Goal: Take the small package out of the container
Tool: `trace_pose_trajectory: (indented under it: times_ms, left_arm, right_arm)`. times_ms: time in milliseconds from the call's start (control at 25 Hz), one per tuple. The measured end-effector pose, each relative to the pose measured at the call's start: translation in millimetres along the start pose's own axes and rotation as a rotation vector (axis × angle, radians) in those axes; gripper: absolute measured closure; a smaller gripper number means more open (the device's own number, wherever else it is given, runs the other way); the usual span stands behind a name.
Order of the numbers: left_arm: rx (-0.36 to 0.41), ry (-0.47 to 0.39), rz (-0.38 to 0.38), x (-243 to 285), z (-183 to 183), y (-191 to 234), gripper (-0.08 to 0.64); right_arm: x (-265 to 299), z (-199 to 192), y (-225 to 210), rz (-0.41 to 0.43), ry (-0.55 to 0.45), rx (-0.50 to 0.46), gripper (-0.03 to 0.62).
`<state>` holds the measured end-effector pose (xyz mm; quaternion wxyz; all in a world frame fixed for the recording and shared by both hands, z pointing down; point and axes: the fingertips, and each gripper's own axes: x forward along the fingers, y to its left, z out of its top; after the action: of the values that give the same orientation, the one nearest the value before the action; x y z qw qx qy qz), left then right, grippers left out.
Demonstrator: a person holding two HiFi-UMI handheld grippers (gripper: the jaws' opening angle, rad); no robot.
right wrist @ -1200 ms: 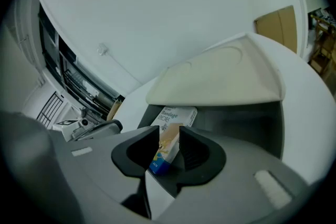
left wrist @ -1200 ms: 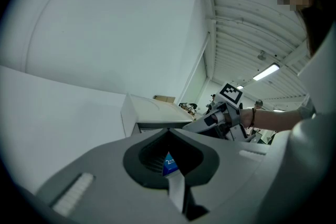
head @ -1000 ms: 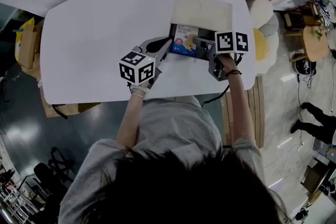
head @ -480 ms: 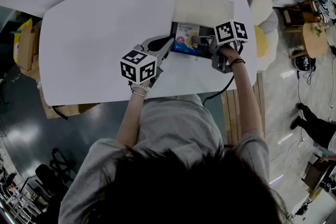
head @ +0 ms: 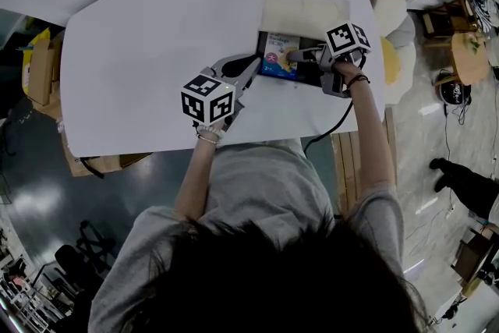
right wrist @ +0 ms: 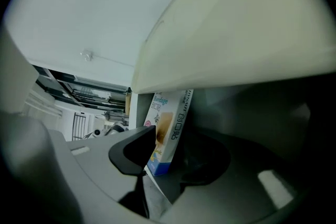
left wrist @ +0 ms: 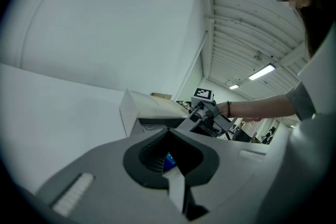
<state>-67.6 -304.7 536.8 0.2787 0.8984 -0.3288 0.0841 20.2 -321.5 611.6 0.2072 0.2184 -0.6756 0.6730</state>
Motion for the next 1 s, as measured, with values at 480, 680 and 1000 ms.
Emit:
trace_pose_trajectory:
  times_ms: [480, 680, 1000]
  left_arm:
    - [0.01, 0.004, 0.008, -3.1, -1.9, -0.2, 0.566]
    - [0.029, 0.019, 0.006, -1.2, -4.2, -0.8, 0.566]
    - [0.028, 0.016, 0.009, -2.1, -3.2, 0.3, 0.566]
  right_arm:
    - [-6.6, -2.5, 3.9, 0.078, 0.01, 0.077, 0.456]
    - [-7.9, 1.2, 4.3, 0.111, 0.017, 0.123, 0.46]
    - [-13.0, -2.0, 15.7, 0.137, 0.036, 0.157, 0.469]
